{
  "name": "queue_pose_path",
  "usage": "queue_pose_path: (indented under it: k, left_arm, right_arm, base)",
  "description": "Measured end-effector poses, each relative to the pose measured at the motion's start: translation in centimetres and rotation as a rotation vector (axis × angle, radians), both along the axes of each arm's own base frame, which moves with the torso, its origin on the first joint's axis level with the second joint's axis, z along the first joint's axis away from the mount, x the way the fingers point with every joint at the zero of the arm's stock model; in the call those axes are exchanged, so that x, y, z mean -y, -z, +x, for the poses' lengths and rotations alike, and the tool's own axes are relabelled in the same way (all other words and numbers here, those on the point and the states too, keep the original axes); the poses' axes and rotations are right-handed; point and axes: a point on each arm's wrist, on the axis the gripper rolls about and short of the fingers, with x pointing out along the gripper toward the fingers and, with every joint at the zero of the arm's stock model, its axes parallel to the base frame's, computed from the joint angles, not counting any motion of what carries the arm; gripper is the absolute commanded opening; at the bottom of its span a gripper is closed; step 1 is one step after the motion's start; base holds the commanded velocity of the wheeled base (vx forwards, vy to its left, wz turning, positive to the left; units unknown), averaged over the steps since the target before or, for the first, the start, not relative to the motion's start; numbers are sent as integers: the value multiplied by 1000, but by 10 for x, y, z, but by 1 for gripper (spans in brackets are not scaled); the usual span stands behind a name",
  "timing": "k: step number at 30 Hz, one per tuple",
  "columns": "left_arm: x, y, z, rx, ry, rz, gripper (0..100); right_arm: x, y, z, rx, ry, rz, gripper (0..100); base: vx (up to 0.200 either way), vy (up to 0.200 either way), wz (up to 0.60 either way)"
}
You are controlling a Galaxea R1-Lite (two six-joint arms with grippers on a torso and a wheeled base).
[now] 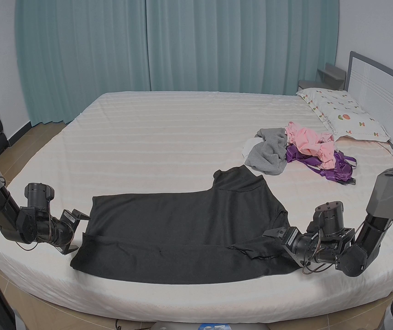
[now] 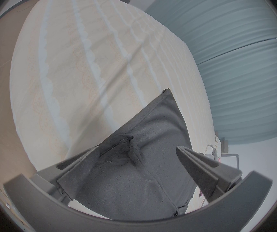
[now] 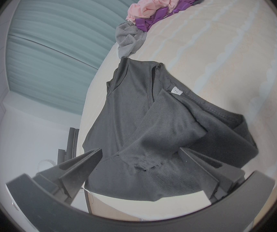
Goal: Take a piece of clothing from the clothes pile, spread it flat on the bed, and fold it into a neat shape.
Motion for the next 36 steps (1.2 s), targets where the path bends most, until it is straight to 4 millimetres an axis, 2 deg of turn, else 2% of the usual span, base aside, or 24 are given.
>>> queue_pose_path:
  k: [19, 30, 36]
  left_arm:
    - [0, 2, 1, -6, 1, -4, 100]
    - [0, 4, 1, -10, 2, -3, 100]
    - [0, 5, 1, -15, 3, -2, 100]
  right_arm:
    - [-9, 16, 8, -29, 81, -49, 100]
    - [-7, 8, -1, -29, 87, -61, 100]
    - [-8, 12, -2, -50, 85, -70, 100]
  base:
    - [0, 0, 0]
    - [0, 0, 0]
    - [0, 0, 0]
